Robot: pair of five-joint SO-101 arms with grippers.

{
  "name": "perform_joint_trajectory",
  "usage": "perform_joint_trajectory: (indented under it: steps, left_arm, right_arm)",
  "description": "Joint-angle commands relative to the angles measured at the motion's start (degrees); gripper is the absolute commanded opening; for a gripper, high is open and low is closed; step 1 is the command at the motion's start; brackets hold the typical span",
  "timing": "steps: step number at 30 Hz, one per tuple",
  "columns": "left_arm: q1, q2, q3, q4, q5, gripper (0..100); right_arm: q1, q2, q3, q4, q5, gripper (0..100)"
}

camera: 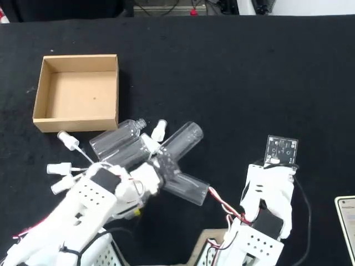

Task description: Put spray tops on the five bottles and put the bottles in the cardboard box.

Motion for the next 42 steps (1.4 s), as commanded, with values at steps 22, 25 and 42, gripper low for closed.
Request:
perform_joint_trajectory:
  steps: [22, 25, 42]
  left_arm:
    - [-33.8, -4.3, -45.5, 30.9, 7.2, 5]
    - [-34.2, -10.7, -41.7, 27.3, 9.8, 7]
    - [-37.6, -30.0, -14.8, 6.9, 22.2, 7]
  right_arm:
    - [-25.2, 3.7, -32.5, 2.3, 11.4, 1.2]
    - [-31.6, 15.2, -38.9, 2.2, 8.4, 1.2]
    - [-54.8, 81.2, -65.4, 0.6, -21.0, 15.1]
